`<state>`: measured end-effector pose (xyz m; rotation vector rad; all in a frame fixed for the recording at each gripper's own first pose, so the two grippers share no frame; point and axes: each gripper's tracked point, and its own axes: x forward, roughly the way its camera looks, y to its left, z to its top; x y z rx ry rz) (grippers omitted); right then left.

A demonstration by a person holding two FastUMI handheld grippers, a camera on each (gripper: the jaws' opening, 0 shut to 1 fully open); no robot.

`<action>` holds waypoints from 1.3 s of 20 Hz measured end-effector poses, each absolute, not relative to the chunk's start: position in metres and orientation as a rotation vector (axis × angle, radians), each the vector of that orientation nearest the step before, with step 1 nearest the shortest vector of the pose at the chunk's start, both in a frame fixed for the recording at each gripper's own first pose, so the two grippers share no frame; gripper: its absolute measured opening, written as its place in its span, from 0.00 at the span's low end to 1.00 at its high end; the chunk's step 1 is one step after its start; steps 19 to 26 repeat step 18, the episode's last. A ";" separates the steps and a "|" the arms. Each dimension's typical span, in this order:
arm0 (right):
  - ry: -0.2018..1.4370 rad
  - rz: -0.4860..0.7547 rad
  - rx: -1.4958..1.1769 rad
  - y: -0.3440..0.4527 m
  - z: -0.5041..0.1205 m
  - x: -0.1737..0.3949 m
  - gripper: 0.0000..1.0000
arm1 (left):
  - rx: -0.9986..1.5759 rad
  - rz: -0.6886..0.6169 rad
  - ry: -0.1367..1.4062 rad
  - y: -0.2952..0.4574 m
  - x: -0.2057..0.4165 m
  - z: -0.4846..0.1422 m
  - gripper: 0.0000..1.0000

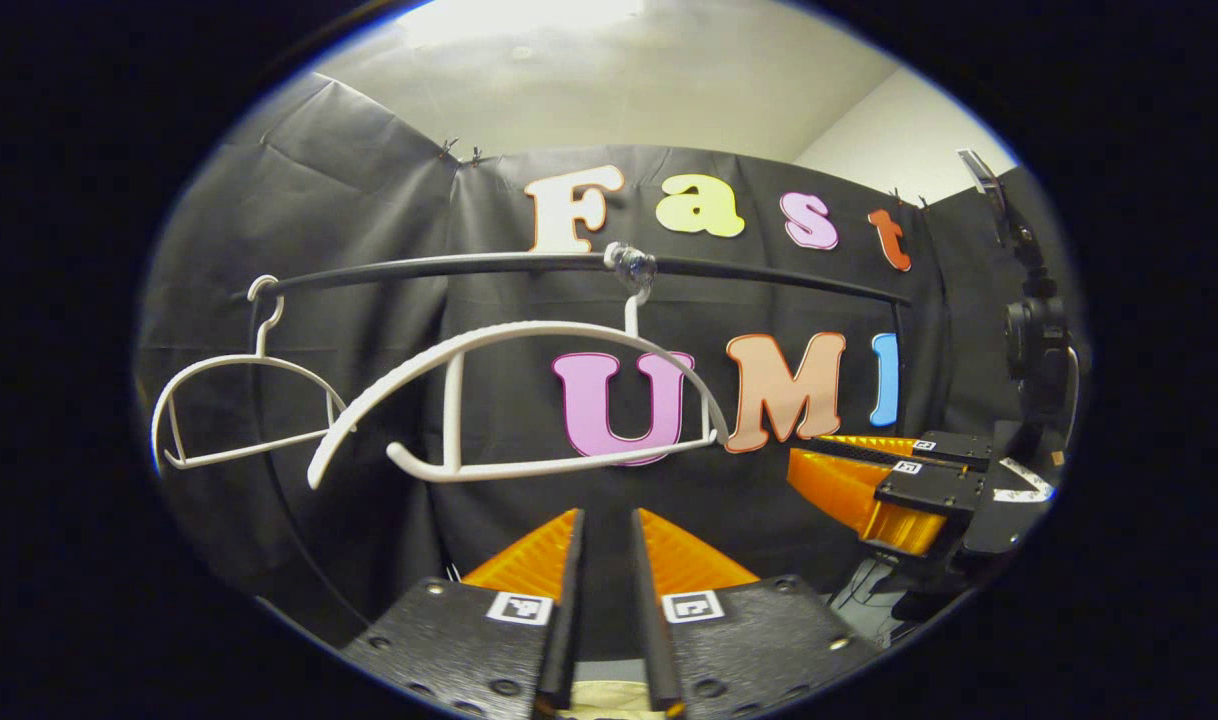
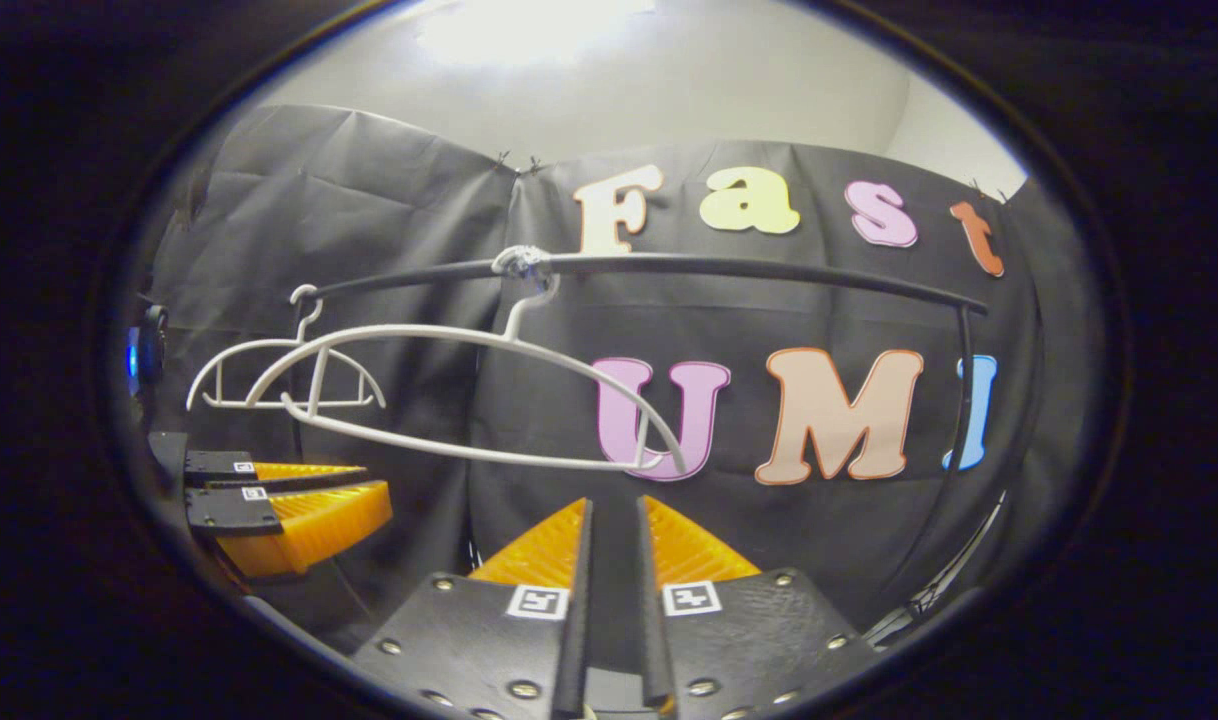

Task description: Grasp the clothes on the hanger with both hands and then place them into the laundry hamper below.

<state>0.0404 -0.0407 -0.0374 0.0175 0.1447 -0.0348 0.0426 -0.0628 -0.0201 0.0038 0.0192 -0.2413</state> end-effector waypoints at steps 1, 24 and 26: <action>0.132 -0.043 0.012 -0.044 -0.033 0.039 0.29 | 0.000 -0.249 0.006 -0.066 0.043 -0.015 0.38; 0.084 -0.130 0.029 -0.077 -0.006 0.014 0.96 | -0.009 -0.287 -0.057 -0.079 0.041 0.014 0.92; 0.084 -0.130 0.029 -0.077 -0.006 0.014 0.96 | -0.009 -0.287 -0.057 -0.079 0.041 0.014 0.92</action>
